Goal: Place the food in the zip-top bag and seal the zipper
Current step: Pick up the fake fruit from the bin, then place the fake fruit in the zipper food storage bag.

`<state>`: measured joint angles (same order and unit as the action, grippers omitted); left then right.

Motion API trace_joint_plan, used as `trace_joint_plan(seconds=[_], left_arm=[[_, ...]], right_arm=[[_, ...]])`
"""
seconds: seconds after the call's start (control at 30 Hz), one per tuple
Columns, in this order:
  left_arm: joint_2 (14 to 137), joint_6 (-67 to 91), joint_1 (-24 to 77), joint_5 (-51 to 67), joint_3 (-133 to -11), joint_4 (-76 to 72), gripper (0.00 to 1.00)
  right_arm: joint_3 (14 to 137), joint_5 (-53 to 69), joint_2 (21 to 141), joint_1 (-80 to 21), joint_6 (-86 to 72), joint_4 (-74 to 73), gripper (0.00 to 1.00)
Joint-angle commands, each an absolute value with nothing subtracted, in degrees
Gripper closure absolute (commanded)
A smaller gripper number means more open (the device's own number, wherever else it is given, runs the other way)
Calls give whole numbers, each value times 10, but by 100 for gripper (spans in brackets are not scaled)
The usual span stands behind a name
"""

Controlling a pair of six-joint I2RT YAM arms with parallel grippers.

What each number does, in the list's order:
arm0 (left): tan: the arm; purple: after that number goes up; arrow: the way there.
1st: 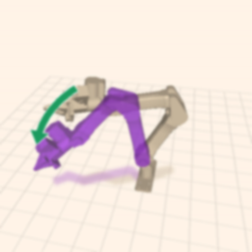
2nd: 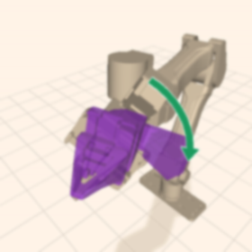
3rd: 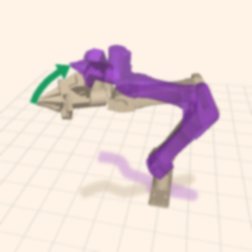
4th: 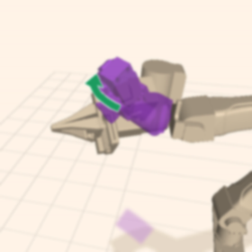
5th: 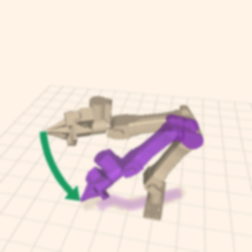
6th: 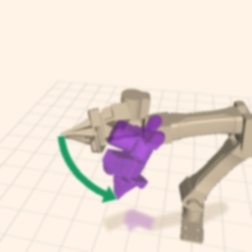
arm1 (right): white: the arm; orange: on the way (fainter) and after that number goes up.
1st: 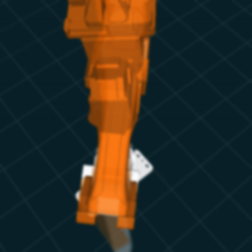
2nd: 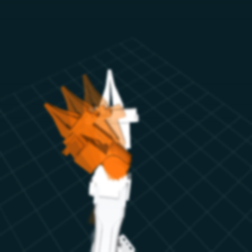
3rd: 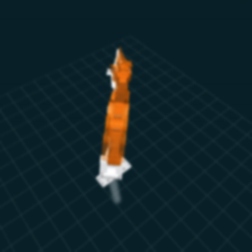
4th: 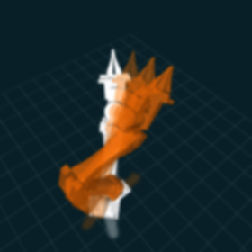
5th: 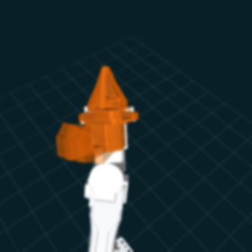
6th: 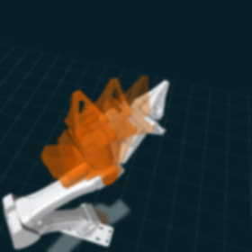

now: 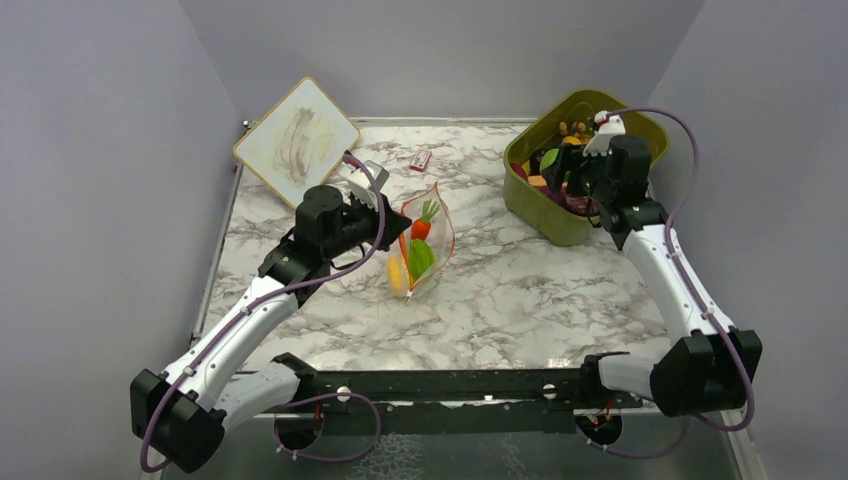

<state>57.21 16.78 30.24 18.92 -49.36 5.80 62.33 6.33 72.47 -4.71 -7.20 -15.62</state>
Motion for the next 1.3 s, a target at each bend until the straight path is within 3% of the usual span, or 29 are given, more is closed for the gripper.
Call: trace_joint_plan(seconds=[0.0,0.23,0.53,1.0,1.27], left_arm=[[560,163,303,206,-486,26,100],[567,156,303,199,-487,32,100],[568,156,303,204,-487,33,100],[568,152,304,209,-486,28,100],[563,155,304,221,-483,25,100]], right_arm=[[581,172,658,-68,-117,-103,53],[558,245,600,-111,-150,-125,53],[509,346,531,-185,-255,-40,54],[562,324,596,-352,-283,-5,53],[583,236,648,-439,-236,-54,51]])
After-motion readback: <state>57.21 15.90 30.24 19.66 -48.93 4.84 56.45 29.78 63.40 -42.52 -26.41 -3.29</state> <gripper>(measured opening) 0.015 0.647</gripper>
